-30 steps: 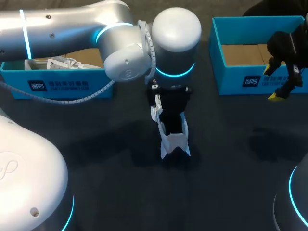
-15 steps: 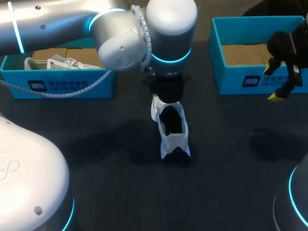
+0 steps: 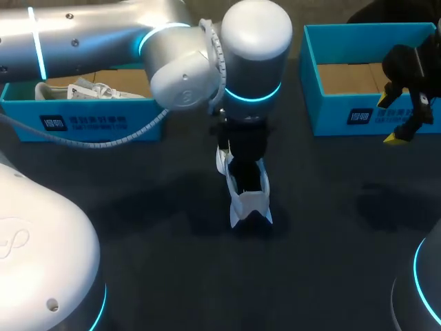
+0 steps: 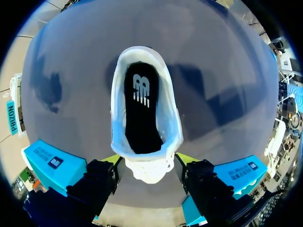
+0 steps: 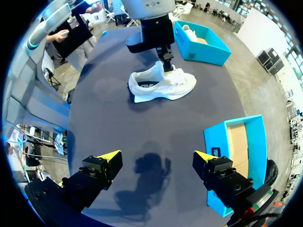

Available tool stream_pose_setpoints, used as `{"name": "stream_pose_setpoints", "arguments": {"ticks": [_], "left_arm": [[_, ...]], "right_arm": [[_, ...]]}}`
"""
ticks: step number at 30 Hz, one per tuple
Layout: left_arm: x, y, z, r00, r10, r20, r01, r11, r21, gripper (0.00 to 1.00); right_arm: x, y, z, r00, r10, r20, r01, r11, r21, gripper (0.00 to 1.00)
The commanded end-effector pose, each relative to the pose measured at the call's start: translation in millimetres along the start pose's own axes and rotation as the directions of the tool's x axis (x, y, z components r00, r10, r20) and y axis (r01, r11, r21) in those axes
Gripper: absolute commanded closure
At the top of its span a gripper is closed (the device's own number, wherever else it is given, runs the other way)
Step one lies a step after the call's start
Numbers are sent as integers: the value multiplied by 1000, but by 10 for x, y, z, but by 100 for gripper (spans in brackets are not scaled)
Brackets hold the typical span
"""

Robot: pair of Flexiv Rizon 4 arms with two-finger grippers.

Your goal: Take the shoe out of the shoebox, open the shoe tongue, remove and reinsert the insole, then place the shoe into the shoebox

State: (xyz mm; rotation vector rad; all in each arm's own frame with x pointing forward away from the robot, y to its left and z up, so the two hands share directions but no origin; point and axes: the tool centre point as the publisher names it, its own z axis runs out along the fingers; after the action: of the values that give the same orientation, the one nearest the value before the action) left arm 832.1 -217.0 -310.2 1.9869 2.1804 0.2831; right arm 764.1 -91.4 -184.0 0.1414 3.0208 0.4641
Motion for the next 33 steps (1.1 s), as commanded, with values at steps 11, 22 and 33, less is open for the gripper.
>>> {"name": "stream_pose_setpoints", "arguments": {"ticks": [11, 22, 33], "left_arm": [[-21, 12, -76, 1000, -10, 17, 10, 1000, -7, 38], [-84, 47, 8, 1000, -16, 22, 16, 1000, 3, 57], [-59, -119, 111, 1000, -12, 13, 12, 999, 47, 68]], "right_arm": [[-3, 5, 5, 1000, 1, 0, -1, 1000, 3, 0], [-3, 5, 5, 1000, 1, 0, -1, 1000, 3, 0], [-3, 5, 5, 1000, 1, 0, -1, 1000, 3, 0]]}}
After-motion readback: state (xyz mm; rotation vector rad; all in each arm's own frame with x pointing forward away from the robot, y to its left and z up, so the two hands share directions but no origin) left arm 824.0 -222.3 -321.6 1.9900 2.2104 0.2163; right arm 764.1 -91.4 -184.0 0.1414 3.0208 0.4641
